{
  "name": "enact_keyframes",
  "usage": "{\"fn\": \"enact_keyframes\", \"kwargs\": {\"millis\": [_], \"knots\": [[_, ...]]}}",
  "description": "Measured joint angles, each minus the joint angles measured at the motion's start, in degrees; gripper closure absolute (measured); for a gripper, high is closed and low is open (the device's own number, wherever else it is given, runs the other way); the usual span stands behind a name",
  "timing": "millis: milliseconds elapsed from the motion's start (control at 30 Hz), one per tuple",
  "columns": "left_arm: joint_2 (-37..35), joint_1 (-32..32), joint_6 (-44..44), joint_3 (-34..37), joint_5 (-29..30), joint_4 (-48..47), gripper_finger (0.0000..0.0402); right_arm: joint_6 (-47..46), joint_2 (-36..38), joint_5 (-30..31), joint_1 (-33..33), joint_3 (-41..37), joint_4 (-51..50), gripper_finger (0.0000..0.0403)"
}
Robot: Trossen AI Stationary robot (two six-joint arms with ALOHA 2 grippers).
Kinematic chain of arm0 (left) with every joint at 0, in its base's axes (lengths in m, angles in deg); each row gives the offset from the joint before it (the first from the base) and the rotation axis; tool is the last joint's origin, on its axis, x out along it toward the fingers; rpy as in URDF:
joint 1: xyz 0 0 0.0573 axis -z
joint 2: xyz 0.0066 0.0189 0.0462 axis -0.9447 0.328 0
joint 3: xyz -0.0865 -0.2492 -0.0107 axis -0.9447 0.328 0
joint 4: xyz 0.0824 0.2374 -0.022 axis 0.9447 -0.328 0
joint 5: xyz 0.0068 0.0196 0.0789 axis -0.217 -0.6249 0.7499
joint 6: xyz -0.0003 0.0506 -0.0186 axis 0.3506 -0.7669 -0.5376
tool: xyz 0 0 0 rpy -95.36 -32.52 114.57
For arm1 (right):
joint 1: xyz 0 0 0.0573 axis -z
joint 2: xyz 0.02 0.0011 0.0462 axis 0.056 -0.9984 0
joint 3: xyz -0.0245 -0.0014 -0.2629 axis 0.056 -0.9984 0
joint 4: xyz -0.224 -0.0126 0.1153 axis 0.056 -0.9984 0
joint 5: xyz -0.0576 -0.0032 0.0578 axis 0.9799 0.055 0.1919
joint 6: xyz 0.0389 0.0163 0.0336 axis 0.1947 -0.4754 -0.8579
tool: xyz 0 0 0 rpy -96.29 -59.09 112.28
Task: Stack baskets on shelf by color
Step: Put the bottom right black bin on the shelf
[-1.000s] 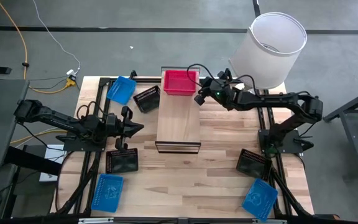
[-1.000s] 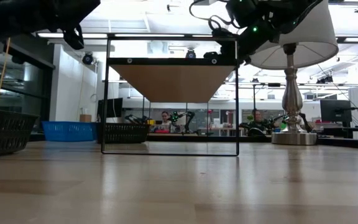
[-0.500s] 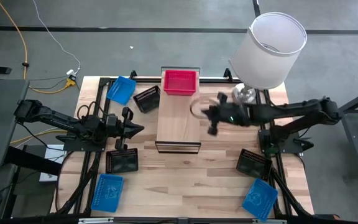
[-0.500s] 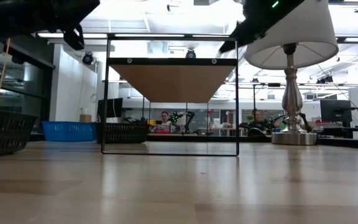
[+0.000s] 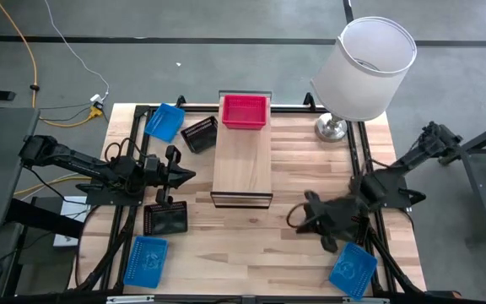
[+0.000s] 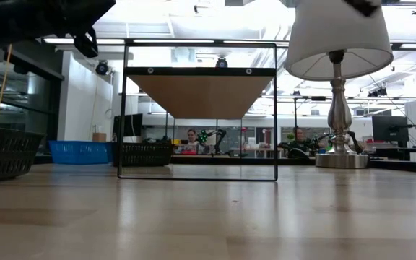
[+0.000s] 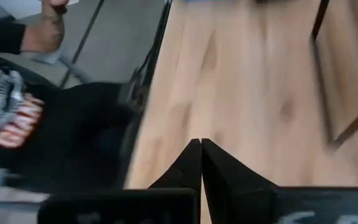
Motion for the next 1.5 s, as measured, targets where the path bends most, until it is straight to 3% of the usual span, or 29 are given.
{"fn": "enact_keyframes", "kwargs": {"millis": [200,367,600,867,1167,1500], "knots": [[0.0,0.0,0.0,0.0,0.3,0.0,0.0401,-23.6,-1.0,2.1,-10.2,0.0,-8.9,0.0403],[0.0,0.0,-0.5,0.0,0.5,0.0,0.0401,-39.4,-3.8,1.8,-15.3,0.0,-22.4,0.0403],[0.0,0.0,-0.6,0.0,1.0,0.0,0.0401,-53.2,-8.0,-10.9,-17.9,0.0,-35.5,0.0403],[0.0,0.0,-0.6,0.0,1.1,0.0,0.0401,-61.5,-10.8,-19.1,-20.8,0.0,-40.5,0.0403],[0.0,0.0,-0.6,0.0,1.1,0.0,0.0401,-65.7,-11.7,-22.3,-21.0,-0.4,-51.3,0.0403],[0.0,0.0,-0.5,0.0,0.9,-0.2,0.0401,-67.3,-11.6,-29.5,-21.0,-9.9,-50.1,0.0403]]}}
